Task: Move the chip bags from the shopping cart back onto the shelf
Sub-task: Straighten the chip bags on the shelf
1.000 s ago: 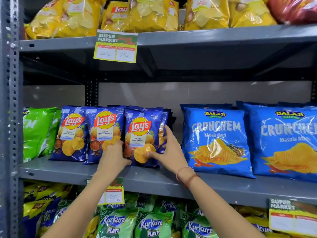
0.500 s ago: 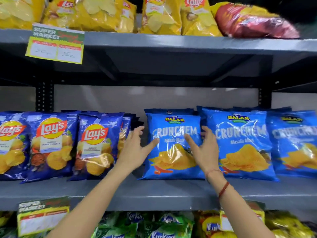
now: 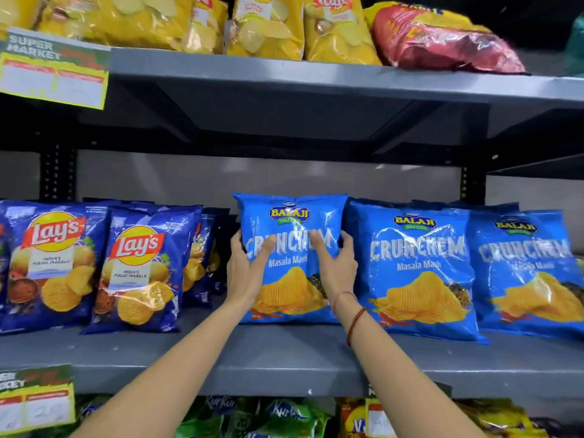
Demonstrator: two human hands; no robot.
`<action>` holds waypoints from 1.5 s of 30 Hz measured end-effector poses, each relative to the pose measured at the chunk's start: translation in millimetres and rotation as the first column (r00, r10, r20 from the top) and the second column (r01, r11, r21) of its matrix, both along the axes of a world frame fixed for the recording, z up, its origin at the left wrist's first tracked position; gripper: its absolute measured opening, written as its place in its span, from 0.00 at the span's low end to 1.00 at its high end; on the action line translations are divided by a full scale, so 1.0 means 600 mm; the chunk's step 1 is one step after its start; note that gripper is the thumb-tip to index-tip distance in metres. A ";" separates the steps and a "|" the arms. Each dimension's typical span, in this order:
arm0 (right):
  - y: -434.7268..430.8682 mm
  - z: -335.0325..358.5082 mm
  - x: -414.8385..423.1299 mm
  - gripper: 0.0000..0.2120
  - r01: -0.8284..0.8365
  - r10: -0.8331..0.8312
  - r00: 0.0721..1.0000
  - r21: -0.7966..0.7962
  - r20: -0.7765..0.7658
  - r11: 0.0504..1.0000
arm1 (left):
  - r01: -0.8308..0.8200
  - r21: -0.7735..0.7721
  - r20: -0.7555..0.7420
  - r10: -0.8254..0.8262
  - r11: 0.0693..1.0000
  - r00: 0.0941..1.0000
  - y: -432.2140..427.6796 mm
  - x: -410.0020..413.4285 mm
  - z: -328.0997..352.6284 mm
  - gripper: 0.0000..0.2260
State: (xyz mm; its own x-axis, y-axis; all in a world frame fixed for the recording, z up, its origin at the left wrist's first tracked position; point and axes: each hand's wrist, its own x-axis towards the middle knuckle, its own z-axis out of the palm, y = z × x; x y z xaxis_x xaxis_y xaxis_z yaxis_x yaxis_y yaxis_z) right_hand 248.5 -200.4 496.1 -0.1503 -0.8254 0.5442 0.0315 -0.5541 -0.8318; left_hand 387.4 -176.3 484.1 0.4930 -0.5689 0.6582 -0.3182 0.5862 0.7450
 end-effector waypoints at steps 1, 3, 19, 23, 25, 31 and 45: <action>-0.002 -0.005 0.001 0.38 0.009 -0.009 1.000 0.000 -0.005 1.000 | -0.007 -0.012 -0.006 0.007 1.000 1.000 -0.002 -0.001 -0.005 0.35; -0.005 -0.011 0.000 0.38 0.024 -0.024 0.999 -0.008 -0.027 1.000 | -0.024 -0.031 -0.022 0.024 0.999 0.999 -0.006 -0.003 -0.010 0.37; 0.019 0.029 -0.205 0.28 0.592 -0.649 0.757 -0.489 0.067 0.640 | -0.067 -0.341 0.526 0.249 0.938 0.813 0.023 -0.206 0.036 0.24; -0.025 0.012 -0.288 0.33 0.641 -0.665 0.746 -0.231 -0.034 0.732 | -0.002 -0.145 0.576 0.086 0.989 0.813 -0.022 -0.278 0.007 0.29; -0.048 0.002 -0.310 0.37 0.515 -0.521 0.849 -0.084 -0.089 0.853 | -0.012 -0.043 0.507 0.032 0.999 0.861 -0.044 -0.298 -0.009 0.33; -0.087 0.004 -0.326 0.30 0.227 -0.227 0.974 0.035 -0.014 0.973 | 0.103 0.161 0.120 -0.123 0.982 0.985 -0.076 -0.318 -0.011 0.40; -0.068 -0.018 -0.329 0.26 0.270 -0.262 0.962 -0.125 0.080 0.955 | -0.075 -0.006 0.315 0.073 0.997 0.946 -0.047 -0.328 -0.031 0.35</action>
State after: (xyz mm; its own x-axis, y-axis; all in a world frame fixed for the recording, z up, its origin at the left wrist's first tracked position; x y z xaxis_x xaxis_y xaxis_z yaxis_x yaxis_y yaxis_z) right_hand 51.2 -240.9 485.4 -0.3914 -0.6711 0.6296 -0.0834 -0.6555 -0.7505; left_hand 190.5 -204.6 465.7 0.3022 -0.5433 0.7833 -0.5795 0.5477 0.6035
